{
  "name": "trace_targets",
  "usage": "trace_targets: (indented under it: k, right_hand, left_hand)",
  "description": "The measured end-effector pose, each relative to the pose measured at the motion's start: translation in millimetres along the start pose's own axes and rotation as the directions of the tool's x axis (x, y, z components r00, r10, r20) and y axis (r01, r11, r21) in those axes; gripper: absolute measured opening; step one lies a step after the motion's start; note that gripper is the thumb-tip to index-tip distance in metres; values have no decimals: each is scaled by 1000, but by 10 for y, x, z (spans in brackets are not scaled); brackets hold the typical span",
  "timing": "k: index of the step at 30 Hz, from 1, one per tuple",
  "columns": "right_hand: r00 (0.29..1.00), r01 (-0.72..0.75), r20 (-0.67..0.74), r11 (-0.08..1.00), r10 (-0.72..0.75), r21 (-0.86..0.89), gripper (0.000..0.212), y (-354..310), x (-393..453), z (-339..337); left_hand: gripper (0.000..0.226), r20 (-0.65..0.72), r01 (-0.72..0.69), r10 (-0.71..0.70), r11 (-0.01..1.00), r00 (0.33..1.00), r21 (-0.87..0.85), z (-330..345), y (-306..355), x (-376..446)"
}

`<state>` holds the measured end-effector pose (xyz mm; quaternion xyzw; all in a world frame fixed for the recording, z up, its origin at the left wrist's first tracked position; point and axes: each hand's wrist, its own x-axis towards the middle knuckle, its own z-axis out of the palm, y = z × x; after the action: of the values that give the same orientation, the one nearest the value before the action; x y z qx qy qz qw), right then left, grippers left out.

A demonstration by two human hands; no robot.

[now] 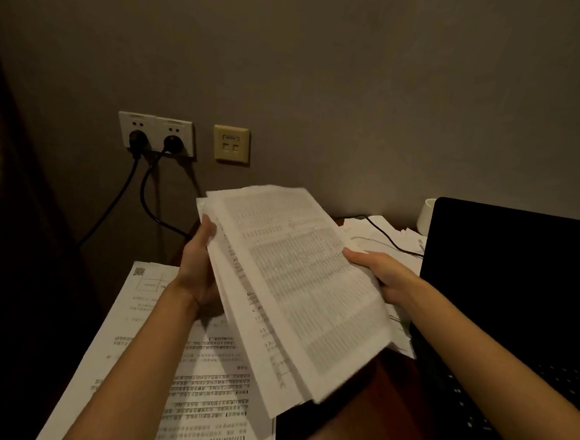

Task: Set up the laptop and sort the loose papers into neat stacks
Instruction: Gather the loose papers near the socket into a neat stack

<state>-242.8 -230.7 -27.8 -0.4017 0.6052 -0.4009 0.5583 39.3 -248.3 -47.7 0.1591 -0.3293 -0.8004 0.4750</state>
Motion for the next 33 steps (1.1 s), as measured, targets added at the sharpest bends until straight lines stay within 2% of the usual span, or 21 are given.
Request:
trace_targets:
  k: [2,4,8,10,12,14,16,18,20,22,24,27,29,30,31,33]
  right_hand:
    - [998,19,-59,1000,-19,-1,42,85,16,76]
    - [996,36,-77,999,-39,-33,36,149,37,145]
    - [999,6,-38,999,-7,-41,23,238,66,238]
    - [999,8,-37,998,-10,-58,24,265,88,252]
    - [999,27,-45,995,-32,-91,25,265,94,266]
    - [998,53,-27,988,-57,-143,23,253,75,274]
    - [996,75,58,994,-70,-82,28,235,31,267]
    - [979,44,195,995,-61,90,37,202,-28,240]
    - [965,45,248,986,-85,163,35,114,-116,227]
    - [966,161,183,979,-183,128,33,-18,-195,246]
    - [936,334,66,934,-344,128,23,-169,-284,307]
    - [813,581,-125,806,-569,111,13,-378,-464,456]
    - [725,686,-161,723,-670,79,14,-435,-573,616]
    - [698,714,-162,697,-698,73,16,-430,-616,710]
    - [685,726,-160,684,-711,71,19,-397,-634,800]
    - [707,706,-125,704,-696,77,30,-274,-622,959]
  left_hand:
    - [73,42,39,-39,999,998,17,26,-9,15]
    - [77,12,79,-80,993,997,84,39,-33,28]
    - [49,-106,166,-141,945,984,282,65,-25,19]
    - [40,-175,211,-156,906,972,368,70,-30,25]
    - [29,-226,229,-156,909,962,348,72,-27,35]
    - [26,-223,209,-150,940,963,270,101,-4,30]
    - [40,-179,117,-72,960,981,256,116,59,33]
    - [63,-141,55,-12,950,990,306,161,132,35]
    - [53,-131,50,3,914,991,403,260,237,13]
    - [41,-135,41,28,877,991,478,406,393,-28]
    - [33,-98,-72,151,829,984,554,558,591,-71]
    - [22,-79,-255,432,659,898,708,783,884,-132]
    - [6,-45,-361,589,552,807,751,869,1022,-218]
    - [5,-18,-399,643,497,766,771,880,1060,-279]
    - [7,9,-419,678,444,735,792,860,1076,-351]
    - [13,22,-423,707,397,707,815,746,1025,-501]
